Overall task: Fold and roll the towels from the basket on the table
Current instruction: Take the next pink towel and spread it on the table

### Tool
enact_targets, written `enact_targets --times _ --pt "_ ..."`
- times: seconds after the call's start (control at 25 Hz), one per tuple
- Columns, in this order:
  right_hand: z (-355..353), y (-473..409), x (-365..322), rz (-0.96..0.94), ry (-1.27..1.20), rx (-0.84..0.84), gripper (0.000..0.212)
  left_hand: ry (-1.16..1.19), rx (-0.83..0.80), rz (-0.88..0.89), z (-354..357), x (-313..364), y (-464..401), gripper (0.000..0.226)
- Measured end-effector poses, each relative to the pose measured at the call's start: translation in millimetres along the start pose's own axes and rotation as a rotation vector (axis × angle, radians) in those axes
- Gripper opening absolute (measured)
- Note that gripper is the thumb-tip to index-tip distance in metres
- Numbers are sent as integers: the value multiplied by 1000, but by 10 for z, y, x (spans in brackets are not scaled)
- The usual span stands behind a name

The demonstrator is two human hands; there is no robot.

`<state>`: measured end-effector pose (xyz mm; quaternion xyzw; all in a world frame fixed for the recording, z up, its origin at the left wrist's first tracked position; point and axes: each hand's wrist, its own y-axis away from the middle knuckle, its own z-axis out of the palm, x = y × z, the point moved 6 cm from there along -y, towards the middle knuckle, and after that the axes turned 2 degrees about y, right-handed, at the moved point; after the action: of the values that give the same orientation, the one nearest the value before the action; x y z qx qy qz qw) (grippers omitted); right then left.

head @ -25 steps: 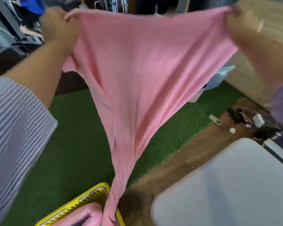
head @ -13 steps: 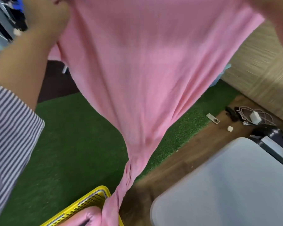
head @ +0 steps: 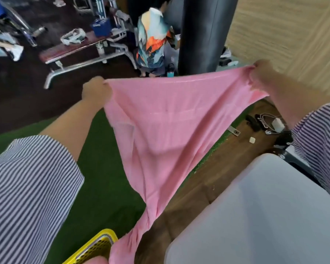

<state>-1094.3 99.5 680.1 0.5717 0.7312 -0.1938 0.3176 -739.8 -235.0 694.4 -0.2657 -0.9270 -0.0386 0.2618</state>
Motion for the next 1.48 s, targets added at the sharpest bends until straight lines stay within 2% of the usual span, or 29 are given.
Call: enact_targets --times 0.12,0.24,0.36,0.44,0.52,0.56,0.64,0.68,0.8,0.88,0.96,1.08,1.2,1.28,1.32,1.4,1.48 --pt "-440 -172 -18 102 -260 269 32 213 150 185 20 354 -218 24" --pt "-943 -345 -260 6 -253 431 30 337 294 307 -211 879 -307 23" --pt "-1219 -102 -252 -46 -284 469 29 379 288 310 -273 1181 -206 27" --pt "-1172 -7 125 -40 -300 383 29 329 209 294 -31 1066 4 24" --pt "-1018 63 751 50 -299 257 19 269 78 269 351 820 363 25" --pt "-879 118 1104 101 -311 178 21 236 25 248 548 679 571 24" --pt "-582 244 1754 163 -188 22 42 219 -67 179 940 410 1050 22" --pt "-424 379 1998 154 -85 -44 41 196 -124 145 1144 221 1292 22" --pt "-90 809 2597 -79 533 -196 29 84 -305 73 1722 -383 2123 30" --pt "-105 1131 2861 -127 624 -235 29 9 -430 2 1991 -726 2696 34" --pt "-239 1389 3008 -170 575 -188 28 -63 -490 -28 2027 -823 3122 33" --pt "-394 1492 2705 -230 381 -13 24 16 -333 -81 1736 -648 3173 41" --pt "-440 1521 2009 -181 200 29 25 368 -253 -298 1442 -264 2718 46" --pt "-587 1477 1518 -164 120 80 28 564 -268 -327 1331 62 2227 47" --pt "-748 1456 1242 -163 92 135 30 656 -262 -275 1188 319 1951 43" --pt "-1212 1354 740 -124 -24 272 32 730 -250 -73 727 991 1532 19" --pt "-1725 1265 299 -91 -198 370 32 805 -204 86 158 1683 1253 19"
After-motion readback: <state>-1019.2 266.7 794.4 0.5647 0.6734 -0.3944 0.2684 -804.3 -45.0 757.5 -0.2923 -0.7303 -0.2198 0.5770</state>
